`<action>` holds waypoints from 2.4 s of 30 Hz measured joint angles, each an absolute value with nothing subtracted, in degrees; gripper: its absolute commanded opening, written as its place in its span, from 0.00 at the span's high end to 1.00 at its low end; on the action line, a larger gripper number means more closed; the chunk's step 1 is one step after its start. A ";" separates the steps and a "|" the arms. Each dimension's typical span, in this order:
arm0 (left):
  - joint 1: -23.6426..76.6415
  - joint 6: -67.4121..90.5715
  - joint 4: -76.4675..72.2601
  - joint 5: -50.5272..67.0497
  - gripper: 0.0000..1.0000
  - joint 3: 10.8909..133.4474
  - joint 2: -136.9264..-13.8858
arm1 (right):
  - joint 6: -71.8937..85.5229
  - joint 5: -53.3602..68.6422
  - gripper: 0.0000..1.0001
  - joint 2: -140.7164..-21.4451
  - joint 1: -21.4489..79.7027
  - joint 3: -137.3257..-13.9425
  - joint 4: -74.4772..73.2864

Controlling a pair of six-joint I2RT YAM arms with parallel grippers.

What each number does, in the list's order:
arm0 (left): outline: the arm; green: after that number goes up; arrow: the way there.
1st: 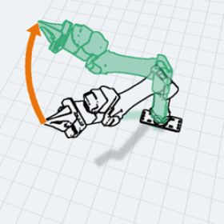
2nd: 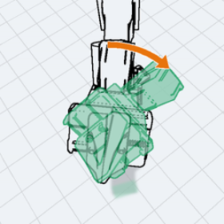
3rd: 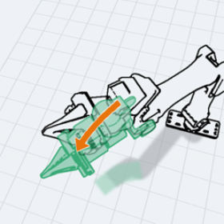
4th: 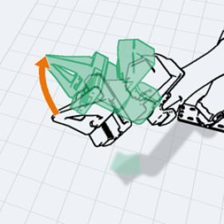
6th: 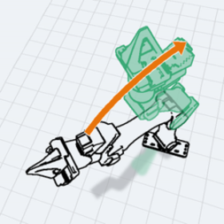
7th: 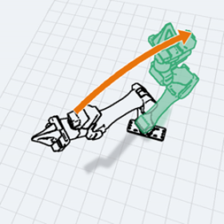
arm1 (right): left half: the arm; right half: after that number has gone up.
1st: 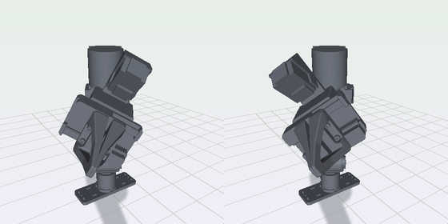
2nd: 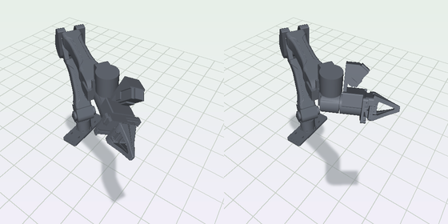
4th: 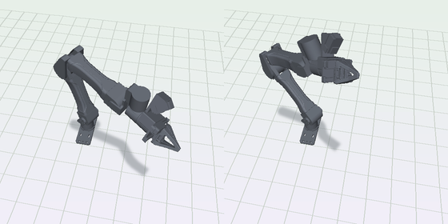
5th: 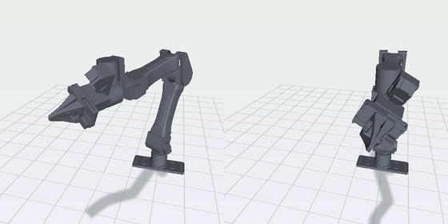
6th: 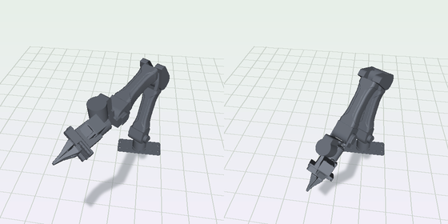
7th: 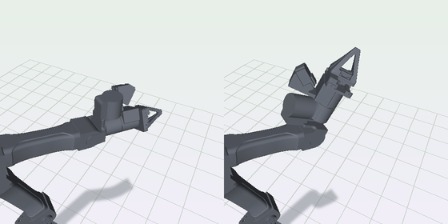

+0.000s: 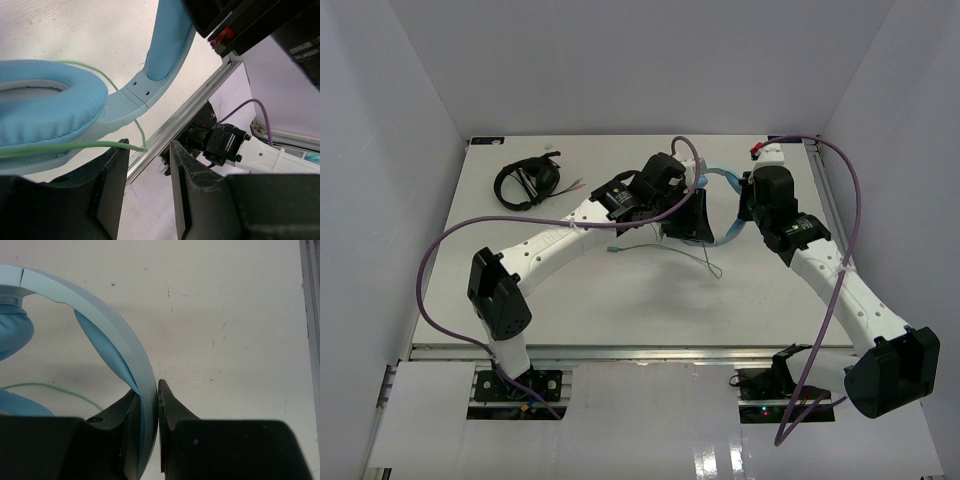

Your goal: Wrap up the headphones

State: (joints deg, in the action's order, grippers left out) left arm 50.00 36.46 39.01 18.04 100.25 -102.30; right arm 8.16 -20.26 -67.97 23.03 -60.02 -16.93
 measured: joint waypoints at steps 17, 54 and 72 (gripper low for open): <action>54.77 34.34 33.95 6.84 0.39 93.22 -97.34 | 12.67 -13.84 0.92 -68.53 19.49 -61.76 -19.61; 54.50 27.42 29.62 -2.31 0.52 65.54 -52.59 | 6.63 22.91 0.92 -67.05 10.41 -59.07 -18.69; 54.42 16.46 28.38 -3.13 0.35 57.91 -51.52 | 3.63 35.42 0.92 -67.04 9.88 -59.05 -16.59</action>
